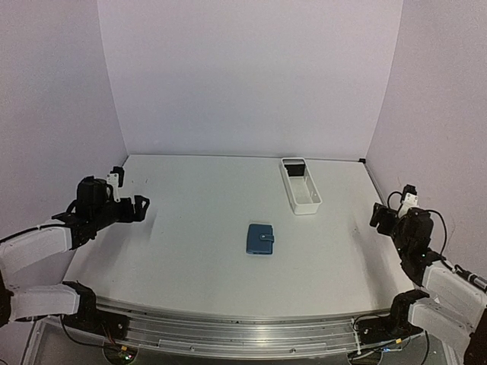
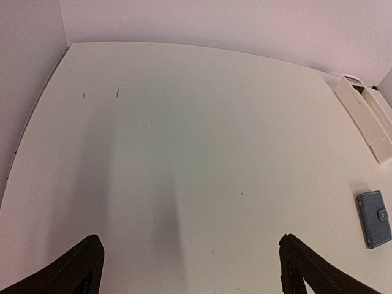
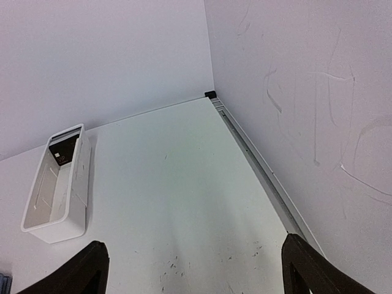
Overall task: Put the credit cards into the card holder
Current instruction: Reset both arms
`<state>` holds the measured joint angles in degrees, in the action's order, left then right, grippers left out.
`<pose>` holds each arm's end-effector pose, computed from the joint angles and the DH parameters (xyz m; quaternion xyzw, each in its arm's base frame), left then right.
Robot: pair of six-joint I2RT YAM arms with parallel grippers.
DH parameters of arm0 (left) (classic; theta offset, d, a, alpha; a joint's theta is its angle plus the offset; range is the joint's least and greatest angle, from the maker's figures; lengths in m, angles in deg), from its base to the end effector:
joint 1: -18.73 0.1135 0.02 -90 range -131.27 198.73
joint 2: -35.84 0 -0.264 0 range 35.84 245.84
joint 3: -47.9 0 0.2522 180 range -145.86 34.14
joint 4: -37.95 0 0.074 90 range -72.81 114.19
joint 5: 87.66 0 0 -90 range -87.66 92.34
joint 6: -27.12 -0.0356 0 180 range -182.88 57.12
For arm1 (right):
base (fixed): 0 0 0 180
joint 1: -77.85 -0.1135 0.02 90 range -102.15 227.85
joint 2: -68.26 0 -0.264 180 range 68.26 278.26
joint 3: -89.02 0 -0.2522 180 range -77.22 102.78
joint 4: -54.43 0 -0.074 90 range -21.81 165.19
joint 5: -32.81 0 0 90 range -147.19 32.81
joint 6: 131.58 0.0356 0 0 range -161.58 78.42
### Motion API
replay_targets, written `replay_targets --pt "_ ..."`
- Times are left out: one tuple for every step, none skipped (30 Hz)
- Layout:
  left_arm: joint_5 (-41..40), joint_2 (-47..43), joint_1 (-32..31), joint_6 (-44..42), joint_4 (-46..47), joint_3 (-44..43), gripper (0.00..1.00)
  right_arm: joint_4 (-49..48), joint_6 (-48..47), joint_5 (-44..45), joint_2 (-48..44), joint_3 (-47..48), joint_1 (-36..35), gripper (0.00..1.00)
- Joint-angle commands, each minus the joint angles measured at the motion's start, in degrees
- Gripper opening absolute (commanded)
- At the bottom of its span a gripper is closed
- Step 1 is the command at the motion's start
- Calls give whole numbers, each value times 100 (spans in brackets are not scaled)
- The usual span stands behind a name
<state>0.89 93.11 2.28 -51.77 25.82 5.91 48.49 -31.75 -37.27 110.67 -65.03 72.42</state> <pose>0.2092 -0.0608 0.2187 0.0332 0.8538 -0.1132 0.5070 0.1730 0.0043 0.2005 0.1396 0.7526 -0.0482 0.6418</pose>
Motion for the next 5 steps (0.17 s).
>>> replay_targets --pt "-687 -304 5 89 406 239 99 -745 -65 25 171 -13 5 94" --pt "-663 -300 7 87 404 257 99 -763 -42 15 243 4 7 94" --pt "-620 -285 10 122 390 273 99 -838 -30 -8 447 56 6 94" --pt "-624 -269 2 161 402 267 99 -876 -31 -24 510 73 3 94" --pt "-672 -227 7 184 442 276 99 -941 -32 -54 608 93 6 94"
